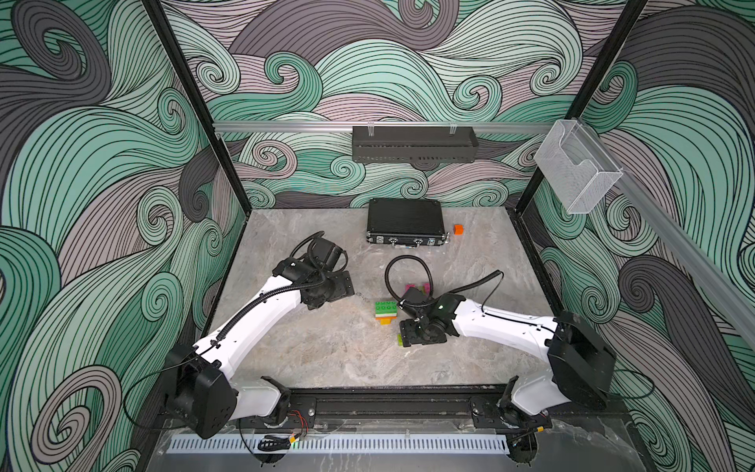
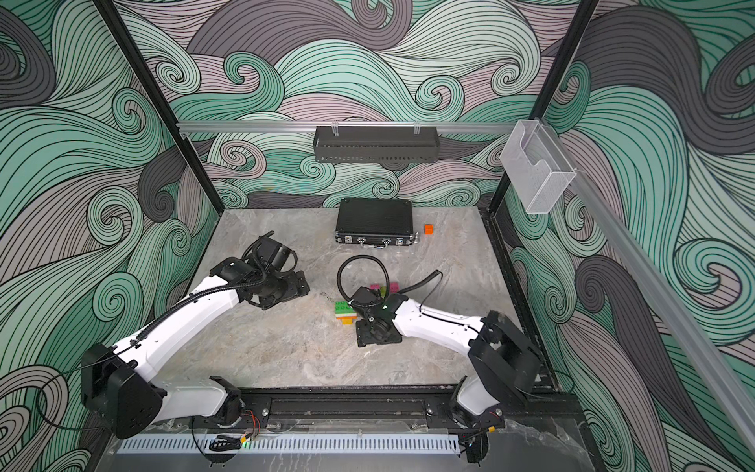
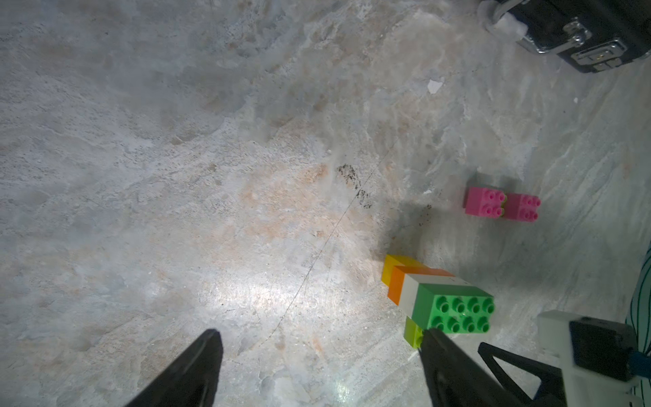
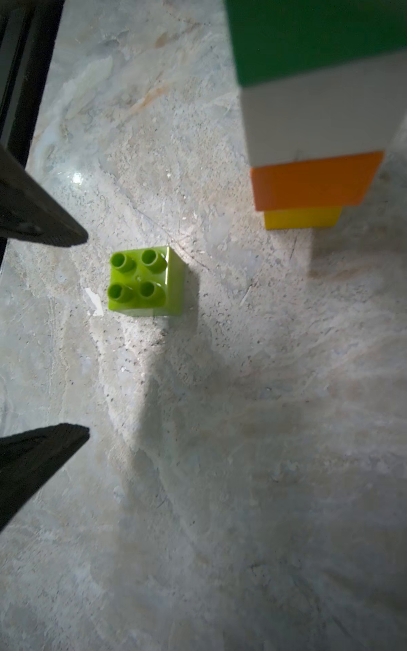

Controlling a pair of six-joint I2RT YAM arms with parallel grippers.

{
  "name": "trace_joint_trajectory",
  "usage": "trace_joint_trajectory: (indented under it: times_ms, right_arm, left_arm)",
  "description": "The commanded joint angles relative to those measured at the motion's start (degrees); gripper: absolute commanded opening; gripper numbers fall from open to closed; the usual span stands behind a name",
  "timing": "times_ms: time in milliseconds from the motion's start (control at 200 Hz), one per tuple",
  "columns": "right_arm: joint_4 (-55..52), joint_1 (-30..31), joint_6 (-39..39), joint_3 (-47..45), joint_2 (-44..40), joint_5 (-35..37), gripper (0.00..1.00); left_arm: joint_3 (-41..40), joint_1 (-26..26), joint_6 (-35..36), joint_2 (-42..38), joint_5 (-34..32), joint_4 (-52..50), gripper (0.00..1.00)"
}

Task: Assemble a carrot with lego
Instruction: Pick up the lego brick from the center of the board.

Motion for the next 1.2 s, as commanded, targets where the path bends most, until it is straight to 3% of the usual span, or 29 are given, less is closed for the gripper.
trace_joint_trajectory:
  times_ms: [0, 245, 710, 1031, 1196]
  right_arm:
    - [0.31, 1.49, 0.59, 2.9, 2.77, 3.81, 0.75]
    - [-0.97, 2.55, 1.08, 6.11, 8.5, 4.11, 0.67]
    - [-0.82, 2.74, 1.3, 7.16, 12.11, 3.0, 0.48]
    - [-1.57, 2.65, 1.9, 7.15, 11.55, 2.45, 0.17]
    - [-8.02, 2.14, 3.56, 8.84, 5.5, 1.51, 0.08]
  left_arm:
    - [-2.49, 3.03, 1.81, -2.35, 3.19, 2.57, 0.87]
    - [-7.81, 7.8, 2.65, -3.09, 7.56, 4.55, 0.85]
    - [-8.22, 11.48, 4.35, -1.63, 11.52, 2.27, 0.82]
    - [-9.15, 12.0, 4.53, -2.12, 12.07, 2.63, 0.81]
    - [-9.53, 12.2, 4.92, -1.87, 12.17, 3.24, 0.8]
